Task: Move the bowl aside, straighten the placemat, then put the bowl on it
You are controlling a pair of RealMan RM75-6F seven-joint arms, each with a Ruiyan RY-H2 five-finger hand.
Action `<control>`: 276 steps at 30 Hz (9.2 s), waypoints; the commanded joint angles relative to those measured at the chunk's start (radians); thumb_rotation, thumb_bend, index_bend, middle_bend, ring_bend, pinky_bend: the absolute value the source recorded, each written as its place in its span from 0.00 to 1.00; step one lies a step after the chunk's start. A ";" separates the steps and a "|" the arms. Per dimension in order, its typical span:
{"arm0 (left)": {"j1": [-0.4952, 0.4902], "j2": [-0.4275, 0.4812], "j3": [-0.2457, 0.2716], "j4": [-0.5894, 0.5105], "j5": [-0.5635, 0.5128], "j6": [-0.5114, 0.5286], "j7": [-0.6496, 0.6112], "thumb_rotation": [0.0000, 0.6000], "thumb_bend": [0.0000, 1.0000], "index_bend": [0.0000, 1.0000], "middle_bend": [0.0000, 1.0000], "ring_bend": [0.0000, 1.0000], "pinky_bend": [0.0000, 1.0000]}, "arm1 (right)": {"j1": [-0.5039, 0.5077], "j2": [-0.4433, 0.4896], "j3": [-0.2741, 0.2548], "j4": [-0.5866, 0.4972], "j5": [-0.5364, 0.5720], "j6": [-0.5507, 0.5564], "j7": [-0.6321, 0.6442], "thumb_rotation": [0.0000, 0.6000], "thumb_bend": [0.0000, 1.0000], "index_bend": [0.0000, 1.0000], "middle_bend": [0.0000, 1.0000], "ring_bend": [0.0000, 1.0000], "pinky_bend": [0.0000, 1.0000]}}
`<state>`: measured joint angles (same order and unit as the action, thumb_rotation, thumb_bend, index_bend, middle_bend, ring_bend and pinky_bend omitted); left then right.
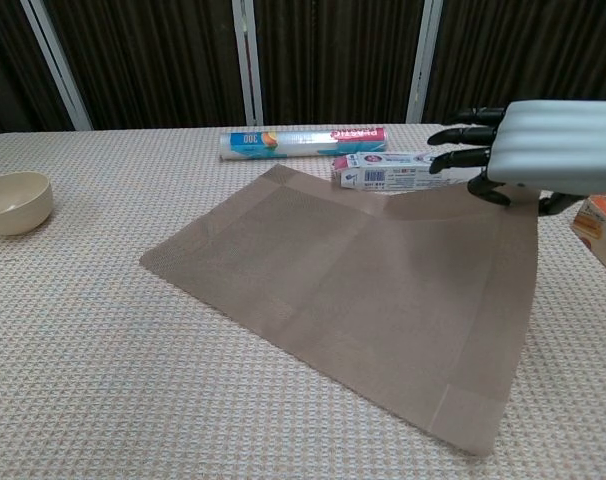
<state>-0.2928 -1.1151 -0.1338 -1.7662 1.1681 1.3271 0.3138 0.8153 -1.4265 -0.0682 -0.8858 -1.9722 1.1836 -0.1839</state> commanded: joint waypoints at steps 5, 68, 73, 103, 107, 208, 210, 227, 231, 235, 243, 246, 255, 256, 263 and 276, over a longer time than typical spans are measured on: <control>-0.001 0.000 -0.001 0.005 -0.005 -0.007 -0.001 1.00 0.00 0.00 0.00 0.00 0.00 | 0.062 -0.089 0.020 0.184 -0.011 0.011 -0.010 1.00 0.31 0.61 0.14 0.00 0.00; -0.414 -0.616 0.045 0.841 0.324 -0.420 -0.314 1.00 0.28 0.36 0.00 0.00 0.00 | -0.611 0.204 0.098 -0.808 0.520 0.326 -0.044 1.00 0.00 0.00 0.00 0.00 0.00; -0.414 -0.626 0.056 0.867 0.329 -0.413 -0.326 1.00 0.28 0.36 0.00 0.00 0.00 | -0.613 0.203 0.104 -0.805 0.520 0.321 -0.043 1.00 0.00 0.00 0.00 0.00 0.00; -0.412 -0.653 0.090 0.929 0.327 -0.398 -0.366 1.00 0.30 0.36 0.00 0.00 0.00 | -0.630 0.215 0.136 -0.803 0.514 0.294 -0.012 1.00 0.00 0.00 0.00 0.00 0.00; -0.416 -0.661 0.085 0.934 0.328 -0.391 -0.369 1.00 0.32 0.36 0.00 0.00 0.00 | -0.631 0.216 0.138 -0.802 0.515 0.292 -0.008 1.00 0.00 0.00 0.00 0.00 0.00; -0.193 -0.005 0.217 0.047 0.346 -0.105 -0.161 1.00 0.00 0.00 0.00 0.00 0.00 | -0.679 0.280 0.128 -0.881 0.381 0.329 0.025 1.00 0.00 0.00 0.00 0.00 0.00; -0.196 -0.015 0.165 0.103 0.288 -0.098 -0.191 1.00 0.00 0.00 0.00 0.00 0.00 | -0.679 0.280 0.129 -0.882 0.381 0.327 0.025 1.00 0.00 0.00 0.00 0.00 0.00; -0.295 -0.337 0.013 0.815 -0.021 -0.423 -0.398 1.00 0.19 0.31 0.00 0.00 0.00 | -0.664 0.255 0.140 -0.850 0.417 0.289 -0.005 1.00 0.00 0.00 0.00 0.00 0.00; -0.311 -0.420 0.014 0.963 -0.019 -0.480 -0.423 1.00 0.24 0.36 0.00 0.00 0.00 | -0.661 0.248 0.144 -0.841 0.431 0.281 -0.014 1.00 0.00 0.00 0.00 0.00 0.00; -0.319 -0.469 0.010 1.053 -0.018 -0.510 -0.427 1.00 0.28 0.37 0.00 0.00 0.00 | -0.660 0.246 0.147 -0.837 0.438 0.278 -0.016 1.00 0.00 0.00 0.00 0.00 0.00; -0.334 -0.535 0.004 1.163 -0.006 -0.569 -0.441 1.00 0.31 0.39 0.00 0.00 0.00 | -0.659 0.243 0.148 -0.835 0.443 0.274 -0.020 1.00 0.00 0.00 0.00 0.00 0.00; -0.334 -0.547 0.004 1.179 0.004 -0.569 -0.449 1.00 0.33 0.44 0.00 0.00 0.00 | -0.660 0.244 0.148 -0.834 0.446 0.274 -0.020 1.00 0.00 0.00 0.00 0.00 0.00; -0.329 -0.559 -0.001 1.201 0.034 -0.551 -0.463 1.00 0.39 0.54 0.00 0.00 0.00 | -0.658 0.245 0.148 -0.832 0.447 0.270 -0.013 1.00 0.00 0.00 0.00 0.00 0.00; -0.329 -0.558 -0.001 1.202 0.036 -0.550 -0.463 1.00 0.40 0.55 0.00 0.00 0.00 | -0.658 0.245 0.148 -0.831 0.447 0.270 -0.013 1.00 0.00 0.00 0.00 0.00 0.00; -0.331 -0.564 -0.010 1.219 0.037 -0.566 -0.460 1.00 0.39 0.54 0.00 0.00 0.00 | -0.658 0.246 0.148 -0.830 0.446 0.271 -0.013 1.00 0.00 0.00 0.00 0.00 0.00; -0.337 -0.571 -0.024 1.267 0.048 -0.586 -0.478 1.00 0.39 0.53 0.00 0.00 0.00 | -0.658 0.241 0.147 -0.829 0.447 0.269 -0.023 1.00 0.00 0.00 0.00 0.00 0.00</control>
<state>-0.6301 -1.6870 -0.1561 -0.4995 1.2159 0.7420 -0.1615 0.1577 -1.1852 0.0786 -1.7146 -1.5248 1.4530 -0.2069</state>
